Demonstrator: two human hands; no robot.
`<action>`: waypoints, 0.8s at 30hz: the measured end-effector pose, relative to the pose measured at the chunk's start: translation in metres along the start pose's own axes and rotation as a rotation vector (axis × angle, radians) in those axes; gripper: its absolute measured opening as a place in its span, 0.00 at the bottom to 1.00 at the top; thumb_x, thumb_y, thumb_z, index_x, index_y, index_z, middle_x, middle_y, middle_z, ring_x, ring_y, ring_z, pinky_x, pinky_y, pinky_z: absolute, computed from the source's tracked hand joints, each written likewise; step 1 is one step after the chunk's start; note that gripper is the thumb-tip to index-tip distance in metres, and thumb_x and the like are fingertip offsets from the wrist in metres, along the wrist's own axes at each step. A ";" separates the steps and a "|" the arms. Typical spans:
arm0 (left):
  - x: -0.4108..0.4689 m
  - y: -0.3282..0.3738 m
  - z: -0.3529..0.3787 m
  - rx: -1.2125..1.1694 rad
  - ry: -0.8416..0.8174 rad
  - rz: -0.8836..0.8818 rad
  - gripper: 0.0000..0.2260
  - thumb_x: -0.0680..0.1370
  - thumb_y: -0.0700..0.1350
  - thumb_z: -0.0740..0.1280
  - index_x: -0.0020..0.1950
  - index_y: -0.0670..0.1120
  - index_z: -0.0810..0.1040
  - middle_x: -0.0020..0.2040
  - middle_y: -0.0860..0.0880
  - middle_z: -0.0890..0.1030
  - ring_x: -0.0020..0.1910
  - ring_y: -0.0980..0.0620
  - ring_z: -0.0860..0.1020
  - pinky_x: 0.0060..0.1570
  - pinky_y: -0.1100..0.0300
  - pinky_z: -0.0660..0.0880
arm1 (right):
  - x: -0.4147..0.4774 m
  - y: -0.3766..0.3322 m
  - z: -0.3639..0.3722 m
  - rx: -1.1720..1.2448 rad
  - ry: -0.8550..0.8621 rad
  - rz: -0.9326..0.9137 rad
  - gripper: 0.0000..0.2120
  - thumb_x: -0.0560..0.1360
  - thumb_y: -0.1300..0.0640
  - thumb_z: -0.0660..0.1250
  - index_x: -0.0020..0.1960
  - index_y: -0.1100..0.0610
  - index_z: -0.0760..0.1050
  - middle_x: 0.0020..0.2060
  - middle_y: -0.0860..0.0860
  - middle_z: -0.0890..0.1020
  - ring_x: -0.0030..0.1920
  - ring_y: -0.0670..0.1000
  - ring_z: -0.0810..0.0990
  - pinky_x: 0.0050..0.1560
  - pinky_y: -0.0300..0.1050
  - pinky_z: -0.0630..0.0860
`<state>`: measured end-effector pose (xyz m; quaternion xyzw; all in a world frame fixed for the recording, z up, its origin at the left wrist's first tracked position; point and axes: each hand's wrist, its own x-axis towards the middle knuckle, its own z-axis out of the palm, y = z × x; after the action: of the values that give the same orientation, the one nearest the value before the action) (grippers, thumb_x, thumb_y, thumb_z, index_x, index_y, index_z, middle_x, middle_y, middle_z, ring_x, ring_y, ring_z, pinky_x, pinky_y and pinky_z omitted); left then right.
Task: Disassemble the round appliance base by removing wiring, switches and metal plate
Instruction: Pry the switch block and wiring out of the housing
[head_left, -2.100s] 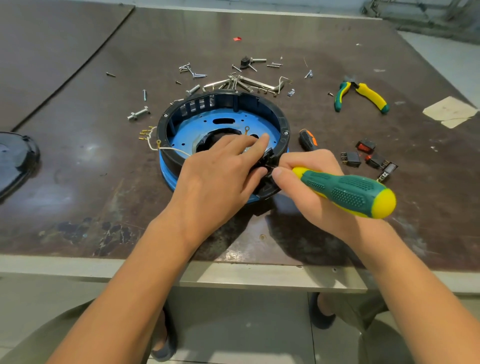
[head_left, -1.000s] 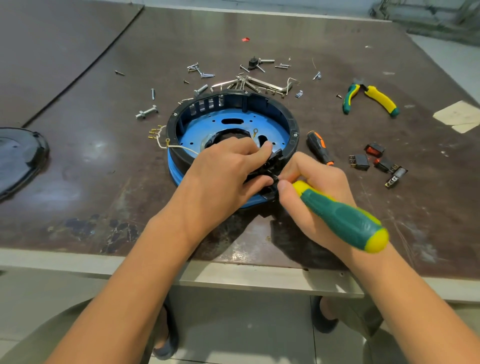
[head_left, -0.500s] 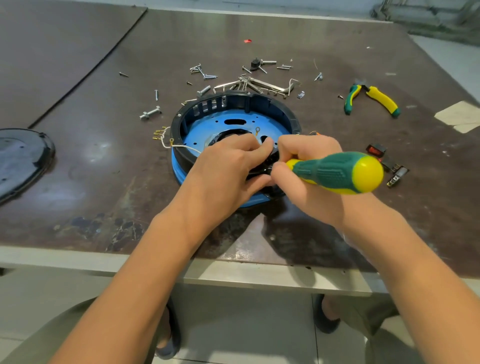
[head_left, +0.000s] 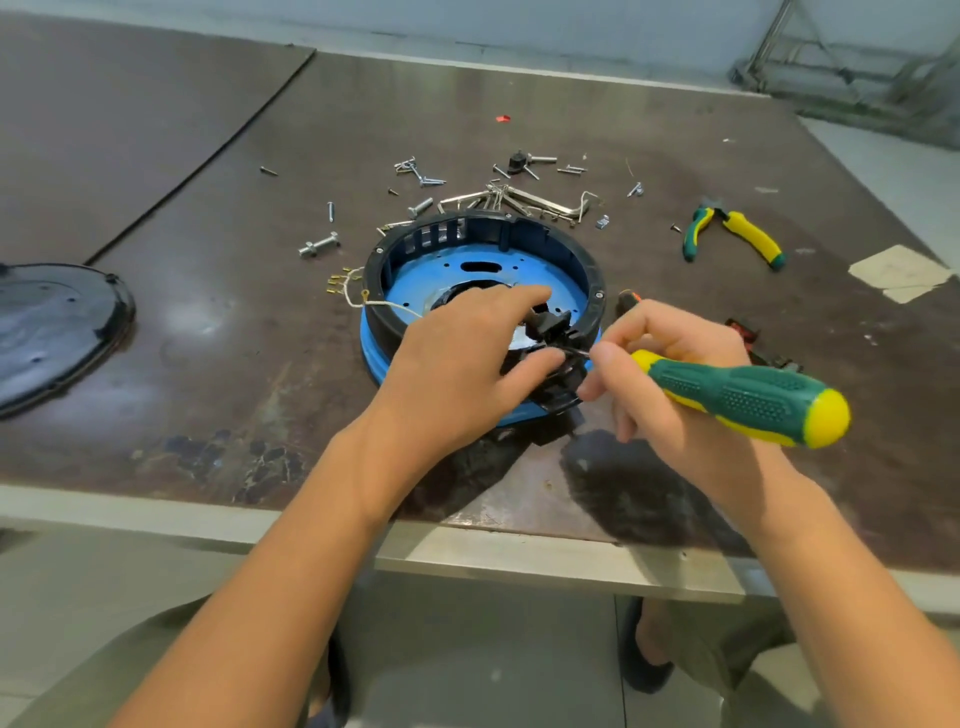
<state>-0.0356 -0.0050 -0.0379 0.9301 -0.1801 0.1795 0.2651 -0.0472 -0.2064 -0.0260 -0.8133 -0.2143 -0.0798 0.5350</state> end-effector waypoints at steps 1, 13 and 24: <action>0.000 0.001 0.000 -0.034 0.031 -0.006 0.21 0.79 0.55 0.68 0.70 0.50 0.74 0.61 0.54 0.81 0.61 0.54 0.78 0.58 0.49 0.77 | -0.002 -0.002 0.001 0.006 0.016 -0.004 0.08 0.81 0.58 0.68 0.43 0.59 0.79 0.30 0.45 0.84 0.24 0.49 0.79 0.29 0.42 0.77; 0.009 0.013 -0.010 -0.231 0.400 0.093 0.13 0.75 0.33 0.70 0.58 0.42 0.82 0.52 0.50 0.83 0.52 0.49 0.81 0.50 0.51 0.78 | 0.012 -0.024 0.002 0.300 0.186 0.096 0.17 0.74 0.43 0.70 0.43 0.59 0.75 0.44 0.58 0.87 0.45 0.55 0.89 0.28 0.43 0.81; 0.005 0.009 -0.022 -0.147 0.399 0.213 0.14 0.73 0.32 0.72 0.58 0.40 0.81 0.56 0.46 0.83 0.58 0.47 0.79 0.59 0.47 0.75 | 0.045 -0.022 0.010 0.471 0.165 0.084 0.13 0.76 0.72 0.70 0.42 0.59 0.71 0.42 0.73 0.79 0.41 0.65 0.85 0.41 0.48 0.84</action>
<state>-0.0400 -0.0012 -0.0148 0.8301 -0.2337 0.3733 0.3419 -0.0172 -0.1782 0.0051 -0.6652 -0.1487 -0.0717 0.7282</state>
